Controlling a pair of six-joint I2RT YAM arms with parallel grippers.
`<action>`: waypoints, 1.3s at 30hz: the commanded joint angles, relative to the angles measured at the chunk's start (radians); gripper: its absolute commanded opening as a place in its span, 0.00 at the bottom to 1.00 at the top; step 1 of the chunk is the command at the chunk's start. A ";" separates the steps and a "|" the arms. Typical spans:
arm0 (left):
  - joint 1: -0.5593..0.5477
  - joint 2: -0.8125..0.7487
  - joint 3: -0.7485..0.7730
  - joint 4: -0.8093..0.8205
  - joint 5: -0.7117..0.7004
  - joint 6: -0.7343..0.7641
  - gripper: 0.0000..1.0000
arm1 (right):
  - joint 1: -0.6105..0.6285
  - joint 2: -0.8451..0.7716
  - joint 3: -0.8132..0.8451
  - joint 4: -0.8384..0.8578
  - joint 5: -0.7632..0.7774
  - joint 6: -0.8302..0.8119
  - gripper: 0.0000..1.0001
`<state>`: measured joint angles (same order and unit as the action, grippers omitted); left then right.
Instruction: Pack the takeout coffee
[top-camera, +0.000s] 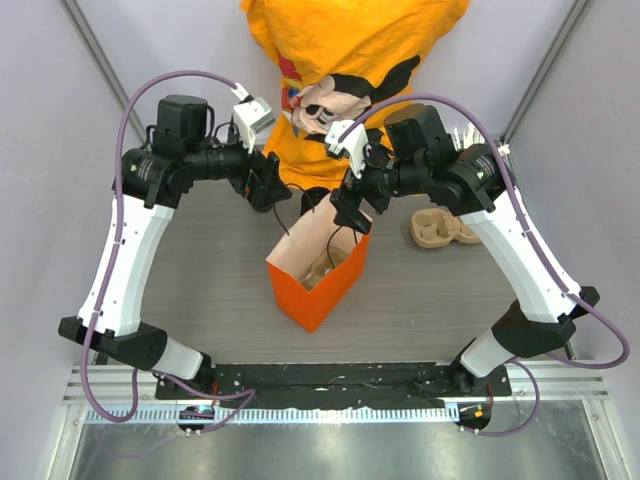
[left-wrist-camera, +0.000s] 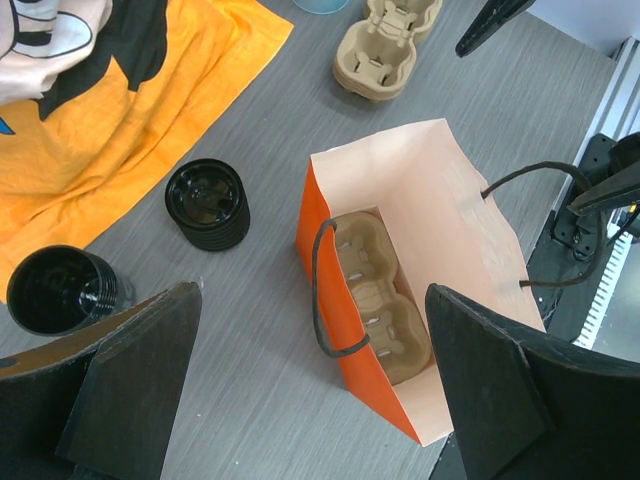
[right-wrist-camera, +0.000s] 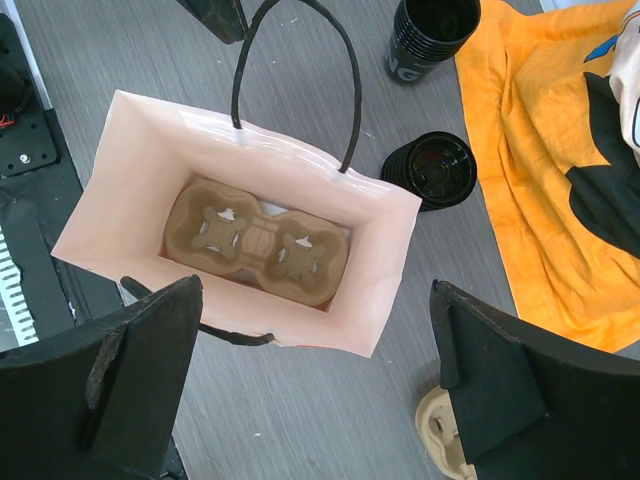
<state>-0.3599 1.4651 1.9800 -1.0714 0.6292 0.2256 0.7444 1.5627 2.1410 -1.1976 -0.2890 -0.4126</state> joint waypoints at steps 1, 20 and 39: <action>-0.002 -0.002 -0.012 0.022 0.006 0.017 1.00 | 0.007 -0.010 0.036 0.007 -0.006 -0.011 1.00; -0.004 0.014 -0.036 0.039 0.017 0.023 0.76 | 0.007 -0.044 0.040 0.015 0.054 -0.028 1.00; -0.002 0.011 -0.073 0.045 -0.008 0.027 0.08 | 0.006 -0.107 0.046 0.043 0.177 -0.043 1.00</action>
<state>-0.3599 1.5146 1.9053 -1.0580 0.6353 0.2447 0.7452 1.4868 2.1731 -1.1965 -0.1577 -0.4450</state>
